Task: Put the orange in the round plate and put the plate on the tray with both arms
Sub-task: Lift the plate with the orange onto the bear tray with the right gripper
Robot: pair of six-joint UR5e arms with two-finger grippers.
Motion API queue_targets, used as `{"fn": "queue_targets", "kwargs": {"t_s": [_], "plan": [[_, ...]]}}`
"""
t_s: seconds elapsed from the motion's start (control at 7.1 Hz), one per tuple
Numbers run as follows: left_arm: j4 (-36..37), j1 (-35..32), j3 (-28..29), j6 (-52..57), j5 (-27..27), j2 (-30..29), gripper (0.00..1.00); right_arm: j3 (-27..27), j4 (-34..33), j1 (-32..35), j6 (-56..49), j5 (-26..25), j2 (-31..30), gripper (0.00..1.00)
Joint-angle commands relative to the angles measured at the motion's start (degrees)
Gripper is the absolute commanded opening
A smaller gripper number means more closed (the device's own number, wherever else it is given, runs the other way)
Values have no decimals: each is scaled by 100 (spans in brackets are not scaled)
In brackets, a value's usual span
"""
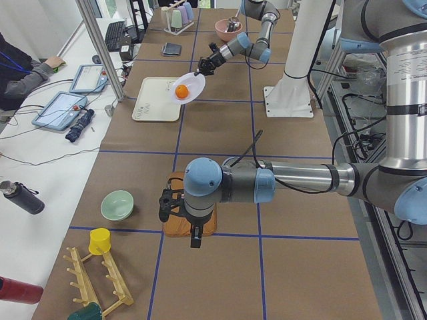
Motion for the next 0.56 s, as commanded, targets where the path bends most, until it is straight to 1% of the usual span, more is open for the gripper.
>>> {"fn": "queue_targets", "kwargs": {"t_s": [0.0, 0.14, 0.28, 0.42], "plan": [[-37, 7, 0, -3, 0, -9, 98, -1689, -4, 766, 890, 16, 919, 0], [-37, 15, 0, -3, 0, -9, 98, -2209, -13, 935, 1051, 17, 1166, 0], [-46, 15, 0, -3, 0, -18, 98, -2867, -30, 1015, 1323, -18, 1568, 0], [-46, 15, -9, -3, 0, -26, 98, -3378, -39, 1016, 1421, -27, 1781, 0]]}}
